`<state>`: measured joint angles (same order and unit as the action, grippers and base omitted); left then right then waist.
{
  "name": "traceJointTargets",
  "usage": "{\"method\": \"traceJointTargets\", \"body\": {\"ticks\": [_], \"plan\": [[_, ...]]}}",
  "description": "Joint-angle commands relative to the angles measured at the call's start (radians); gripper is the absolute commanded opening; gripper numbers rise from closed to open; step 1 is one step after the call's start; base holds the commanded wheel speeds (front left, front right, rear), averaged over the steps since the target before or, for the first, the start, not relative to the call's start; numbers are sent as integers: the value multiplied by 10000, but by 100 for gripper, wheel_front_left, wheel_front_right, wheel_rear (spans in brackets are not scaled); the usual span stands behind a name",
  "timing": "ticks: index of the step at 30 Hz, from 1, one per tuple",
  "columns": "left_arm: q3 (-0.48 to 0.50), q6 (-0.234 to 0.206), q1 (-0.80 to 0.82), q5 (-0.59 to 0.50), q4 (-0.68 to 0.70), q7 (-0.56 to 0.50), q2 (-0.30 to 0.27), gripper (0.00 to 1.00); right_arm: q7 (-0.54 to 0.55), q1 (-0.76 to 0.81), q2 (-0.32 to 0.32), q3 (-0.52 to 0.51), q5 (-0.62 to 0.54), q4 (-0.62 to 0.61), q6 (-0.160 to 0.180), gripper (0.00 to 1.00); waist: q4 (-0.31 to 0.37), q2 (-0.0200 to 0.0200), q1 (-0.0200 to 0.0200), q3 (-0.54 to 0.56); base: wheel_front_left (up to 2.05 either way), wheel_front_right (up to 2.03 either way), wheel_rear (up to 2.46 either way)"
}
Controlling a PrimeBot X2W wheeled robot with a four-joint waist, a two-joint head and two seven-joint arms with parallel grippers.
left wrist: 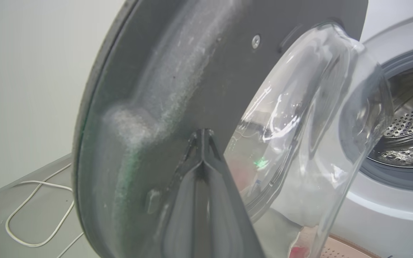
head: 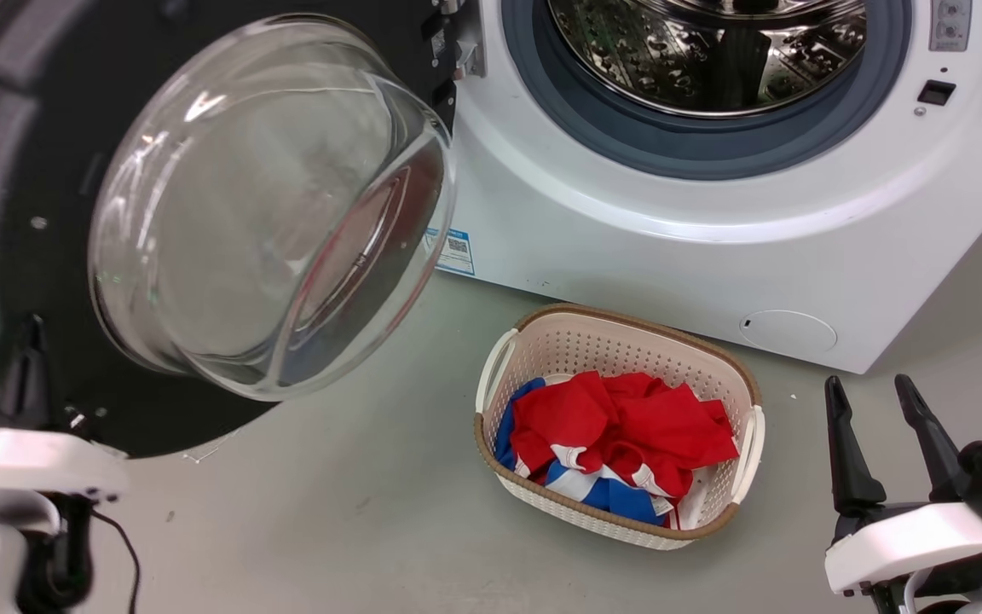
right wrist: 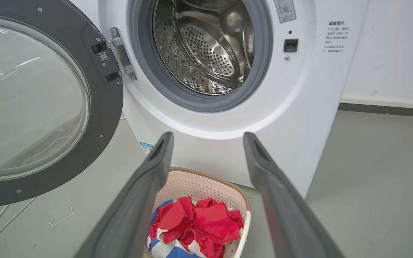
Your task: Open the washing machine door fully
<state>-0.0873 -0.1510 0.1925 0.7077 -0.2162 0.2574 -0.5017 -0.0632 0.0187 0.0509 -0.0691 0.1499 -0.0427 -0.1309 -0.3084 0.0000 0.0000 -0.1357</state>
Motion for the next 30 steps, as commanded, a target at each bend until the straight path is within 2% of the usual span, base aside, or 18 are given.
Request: {"method": "traceJointTargets", "body": {"ticks": [1,8,12,18,25,30], "plan": [[127,130,262,39,-225,42,-141,0,5,-179,-9,15,-19,-67,2,100,36,0,0,-24,0,0,0],[481,568,763,11,-1103,78,-268,0,66,-169,-9,40,2,-92,2,100,228,0,0,-4,0,0,0],[690,515,394,-177,-992,93,14,0,41,-38,-10,62,94,-13,2,100,346,0,0,164,0,0,0],[790,259,-722,-997,158,92,731,0,24,224,-10,128,213,114,2,100,541,0,0,588,0,0,0],[230,55,-2098,-1790,1426,90,1461,0,6,527,-9,163,324,254,2,100,794,0,0,1173,0,0,0],[-615,302,-2277,-1954,1725,-68,1891,0,6,571,-9,257,397,304,2,100,1105,0,0,1335,0,0,0]]}}
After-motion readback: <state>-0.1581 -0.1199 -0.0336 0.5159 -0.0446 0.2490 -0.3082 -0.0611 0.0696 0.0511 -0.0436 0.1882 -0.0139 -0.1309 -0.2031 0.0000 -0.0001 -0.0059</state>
